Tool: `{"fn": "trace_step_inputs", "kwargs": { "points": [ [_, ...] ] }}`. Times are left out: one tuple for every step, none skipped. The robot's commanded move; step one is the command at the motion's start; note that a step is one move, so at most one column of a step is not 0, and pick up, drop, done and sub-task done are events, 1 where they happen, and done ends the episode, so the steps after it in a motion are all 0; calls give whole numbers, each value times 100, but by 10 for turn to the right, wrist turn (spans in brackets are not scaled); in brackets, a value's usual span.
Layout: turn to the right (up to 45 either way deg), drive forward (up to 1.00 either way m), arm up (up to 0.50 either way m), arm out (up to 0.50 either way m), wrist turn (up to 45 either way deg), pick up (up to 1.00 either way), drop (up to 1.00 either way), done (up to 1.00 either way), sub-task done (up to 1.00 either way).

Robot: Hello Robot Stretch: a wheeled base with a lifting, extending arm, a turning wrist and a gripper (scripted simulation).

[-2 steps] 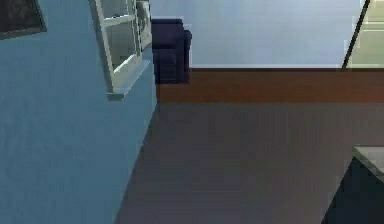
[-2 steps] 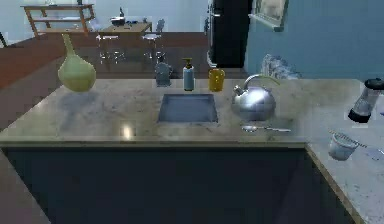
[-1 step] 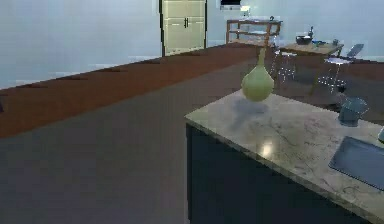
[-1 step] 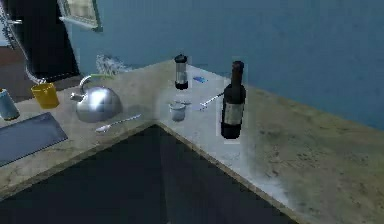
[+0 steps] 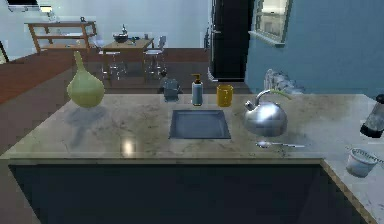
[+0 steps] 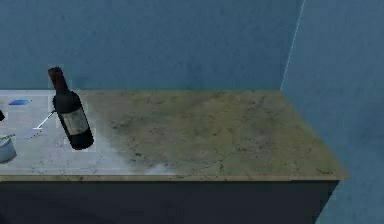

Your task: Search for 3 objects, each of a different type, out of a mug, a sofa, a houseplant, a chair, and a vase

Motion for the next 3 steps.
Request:
{"fn": "trace_step_inputs", "kwargs": {
  "points": [
    [0, 15, 0, 0, 0, 0, 0, 0, 0],
    [90, 0, 0, 0, 0, 0, 0, 0, 0],
    [0, 0, 0, 0, 0, 0, 0, 0, 100]
  ]
}}
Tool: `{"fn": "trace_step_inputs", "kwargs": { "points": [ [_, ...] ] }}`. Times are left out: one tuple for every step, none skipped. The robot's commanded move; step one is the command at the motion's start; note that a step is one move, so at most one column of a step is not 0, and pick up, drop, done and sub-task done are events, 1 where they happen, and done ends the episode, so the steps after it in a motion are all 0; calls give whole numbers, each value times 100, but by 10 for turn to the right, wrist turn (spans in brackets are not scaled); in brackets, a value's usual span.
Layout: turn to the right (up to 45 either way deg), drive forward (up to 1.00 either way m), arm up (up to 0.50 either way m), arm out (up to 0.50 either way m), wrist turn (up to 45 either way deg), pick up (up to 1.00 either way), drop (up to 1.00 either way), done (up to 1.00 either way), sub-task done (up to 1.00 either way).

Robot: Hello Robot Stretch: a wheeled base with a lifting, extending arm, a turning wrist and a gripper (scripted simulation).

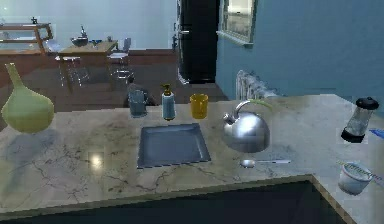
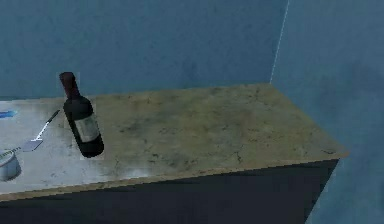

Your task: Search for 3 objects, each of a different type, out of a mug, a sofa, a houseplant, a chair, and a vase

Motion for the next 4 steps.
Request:
{"fn": "trace_step_inputs", "kwargs": {
  "points": [
    [-90, 0, 0, 0, 0, 0, 0, 0, 0],
    [0, 5, 0, 0, 0, 0, 0, 0, 0],
    [-300, 0, 0, 0, 0, 0, 0, 0, 0],
    [0, 0, 0, 0, 0, 0, 0, 0, 100]
  ]
}}
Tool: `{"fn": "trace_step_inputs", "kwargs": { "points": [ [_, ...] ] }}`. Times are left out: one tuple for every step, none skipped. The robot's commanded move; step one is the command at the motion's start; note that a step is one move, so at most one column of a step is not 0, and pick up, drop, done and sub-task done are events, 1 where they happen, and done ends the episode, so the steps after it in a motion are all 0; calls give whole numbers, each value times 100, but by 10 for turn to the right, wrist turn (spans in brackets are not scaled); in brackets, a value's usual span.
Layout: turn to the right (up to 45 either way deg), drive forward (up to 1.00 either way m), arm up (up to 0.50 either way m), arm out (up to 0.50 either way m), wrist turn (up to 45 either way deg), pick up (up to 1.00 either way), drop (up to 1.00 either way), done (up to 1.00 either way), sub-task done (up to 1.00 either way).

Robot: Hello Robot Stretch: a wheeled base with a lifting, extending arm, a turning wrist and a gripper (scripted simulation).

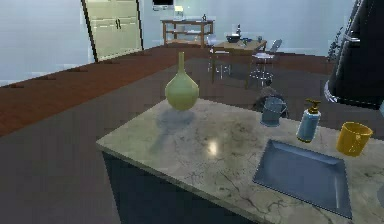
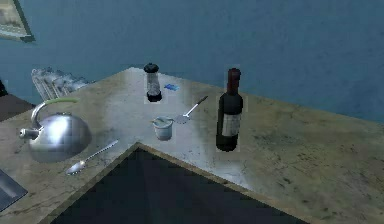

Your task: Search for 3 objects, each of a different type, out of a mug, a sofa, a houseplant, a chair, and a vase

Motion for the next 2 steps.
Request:
{"fn": "trace_step_inputs", "kwargs": {
  "points": [
    [-450, 0, 0, 0, 0, 0, 0, 0, 0],
    [-150, 0, 0, 0, 0, 0, 0, 0, 0]
  ]
}}
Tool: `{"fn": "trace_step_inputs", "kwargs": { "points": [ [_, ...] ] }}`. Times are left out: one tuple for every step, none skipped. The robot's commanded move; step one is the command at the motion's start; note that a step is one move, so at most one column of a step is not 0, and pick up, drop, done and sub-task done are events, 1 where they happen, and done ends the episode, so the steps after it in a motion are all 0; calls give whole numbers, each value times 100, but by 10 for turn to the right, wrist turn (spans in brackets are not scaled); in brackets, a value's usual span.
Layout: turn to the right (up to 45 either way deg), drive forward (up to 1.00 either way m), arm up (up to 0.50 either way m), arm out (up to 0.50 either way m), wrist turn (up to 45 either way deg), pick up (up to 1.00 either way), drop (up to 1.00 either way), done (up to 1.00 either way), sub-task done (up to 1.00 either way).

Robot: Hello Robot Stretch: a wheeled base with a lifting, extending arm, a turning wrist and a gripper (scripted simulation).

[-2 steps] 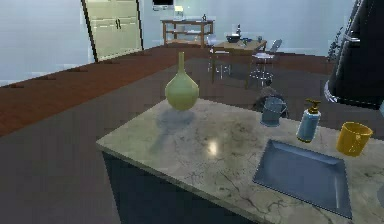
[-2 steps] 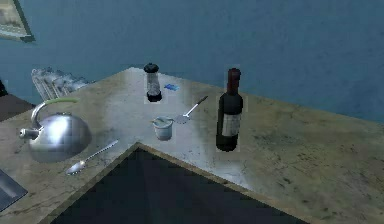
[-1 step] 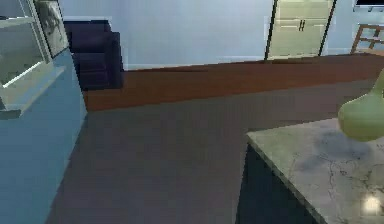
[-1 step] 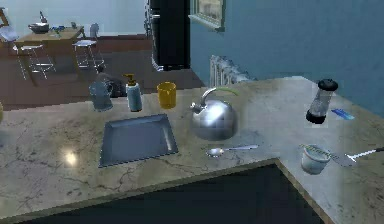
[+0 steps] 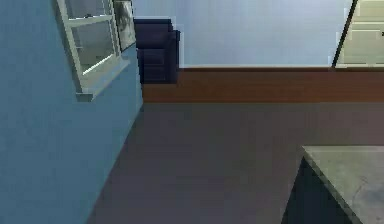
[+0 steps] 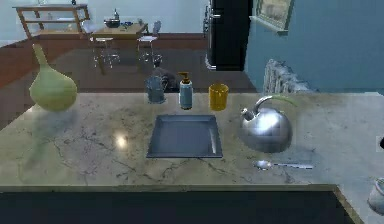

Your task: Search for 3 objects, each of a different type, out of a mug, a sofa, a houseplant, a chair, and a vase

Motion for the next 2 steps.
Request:
{"fn": "trace_step_inputs", "kwargs": {
  "points": [
    [0, 100, 0, 0, 0, 0, 0, 0, 0],
    [0, 100, 0, 0, 0, 0, 0, 0, 0]
  ]
}}
